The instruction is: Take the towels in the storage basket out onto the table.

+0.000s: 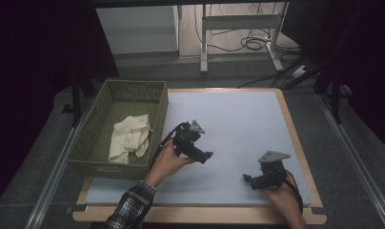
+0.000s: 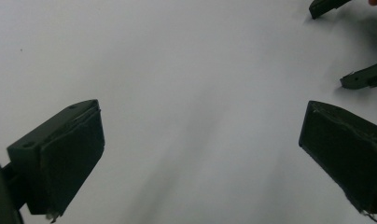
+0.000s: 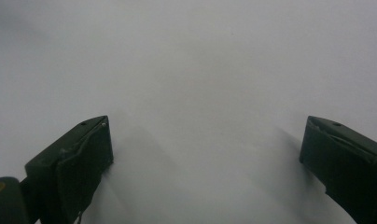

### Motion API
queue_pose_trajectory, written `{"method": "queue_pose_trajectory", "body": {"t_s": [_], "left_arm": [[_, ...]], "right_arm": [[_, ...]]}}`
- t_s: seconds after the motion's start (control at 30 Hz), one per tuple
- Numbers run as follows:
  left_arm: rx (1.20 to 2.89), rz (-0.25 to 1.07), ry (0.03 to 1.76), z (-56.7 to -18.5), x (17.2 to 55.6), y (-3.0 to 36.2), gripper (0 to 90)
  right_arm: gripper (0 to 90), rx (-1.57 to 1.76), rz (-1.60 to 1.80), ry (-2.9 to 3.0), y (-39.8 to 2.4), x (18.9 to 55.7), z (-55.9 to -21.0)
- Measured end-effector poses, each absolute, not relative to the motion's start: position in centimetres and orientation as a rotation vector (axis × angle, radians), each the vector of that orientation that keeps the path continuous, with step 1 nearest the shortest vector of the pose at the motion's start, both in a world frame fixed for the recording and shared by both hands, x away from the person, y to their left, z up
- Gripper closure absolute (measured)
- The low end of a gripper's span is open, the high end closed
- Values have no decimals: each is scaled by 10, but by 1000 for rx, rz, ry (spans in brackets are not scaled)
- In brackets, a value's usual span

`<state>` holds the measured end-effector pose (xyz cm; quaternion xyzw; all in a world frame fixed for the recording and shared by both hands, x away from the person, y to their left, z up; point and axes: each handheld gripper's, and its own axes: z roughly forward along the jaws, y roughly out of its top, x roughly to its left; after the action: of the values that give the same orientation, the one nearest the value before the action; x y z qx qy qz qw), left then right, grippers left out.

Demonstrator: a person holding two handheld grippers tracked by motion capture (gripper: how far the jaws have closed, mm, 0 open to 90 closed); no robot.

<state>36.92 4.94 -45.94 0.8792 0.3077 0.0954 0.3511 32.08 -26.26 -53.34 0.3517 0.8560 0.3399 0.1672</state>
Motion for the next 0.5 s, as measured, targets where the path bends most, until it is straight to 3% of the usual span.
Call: {"method": "queue_pose_trajectory", "body": {"t_s": [0.5], "left_arm": [[2240,265,858,-427,385,82,5]], "right_arm": [[25,1002,971,2435,-263,321,-534]]}}
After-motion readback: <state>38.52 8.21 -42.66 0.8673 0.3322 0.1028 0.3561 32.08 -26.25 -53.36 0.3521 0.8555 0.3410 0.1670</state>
